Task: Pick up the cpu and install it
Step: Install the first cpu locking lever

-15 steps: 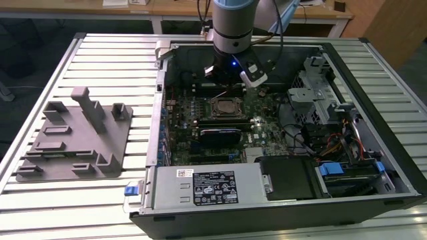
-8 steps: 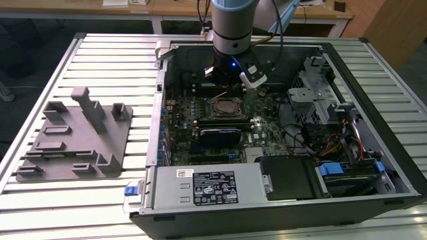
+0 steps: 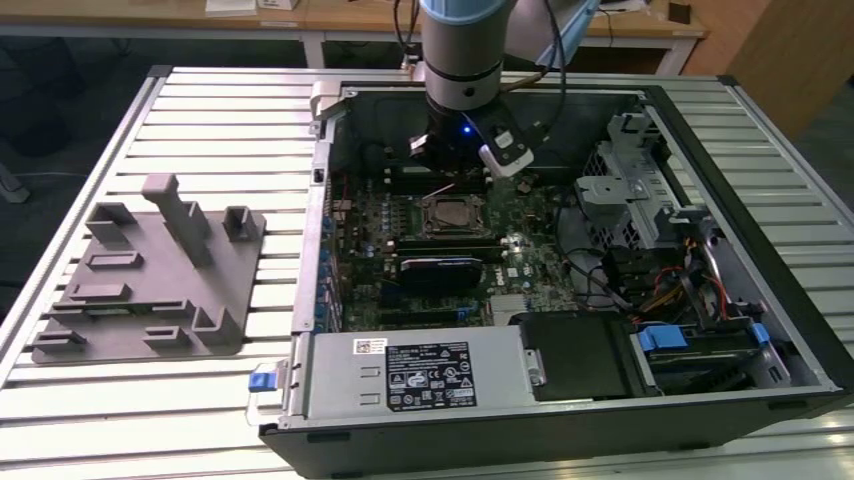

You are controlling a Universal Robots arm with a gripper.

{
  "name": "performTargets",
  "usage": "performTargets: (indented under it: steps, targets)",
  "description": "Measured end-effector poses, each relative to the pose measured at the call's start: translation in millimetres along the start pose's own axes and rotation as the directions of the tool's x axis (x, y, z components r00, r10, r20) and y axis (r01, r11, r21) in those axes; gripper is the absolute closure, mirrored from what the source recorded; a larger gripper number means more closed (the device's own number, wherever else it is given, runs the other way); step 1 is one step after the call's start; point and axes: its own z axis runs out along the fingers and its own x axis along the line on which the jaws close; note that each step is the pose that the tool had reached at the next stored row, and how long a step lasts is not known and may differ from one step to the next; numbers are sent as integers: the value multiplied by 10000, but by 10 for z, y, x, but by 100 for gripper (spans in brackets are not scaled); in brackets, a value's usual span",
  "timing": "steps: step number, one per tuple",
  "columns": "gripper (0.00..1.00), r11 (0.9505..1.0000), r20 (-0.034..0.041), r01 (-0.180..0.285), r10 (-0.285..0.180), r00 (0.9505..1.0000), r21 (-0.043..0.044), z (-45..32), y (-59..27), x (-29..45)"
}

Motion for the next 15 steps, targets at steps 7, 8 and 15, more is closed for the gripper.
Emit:
performTargets:
  steps: [7,8,15]
  targets:
    - [89,10000,241,-3,3,9997,14,14,-3,40]
    - [89,10000,242,-4,4,9997,13,19,-3,50]
    - [89,9981,382,-604,600,9975,89,76,-13,78]
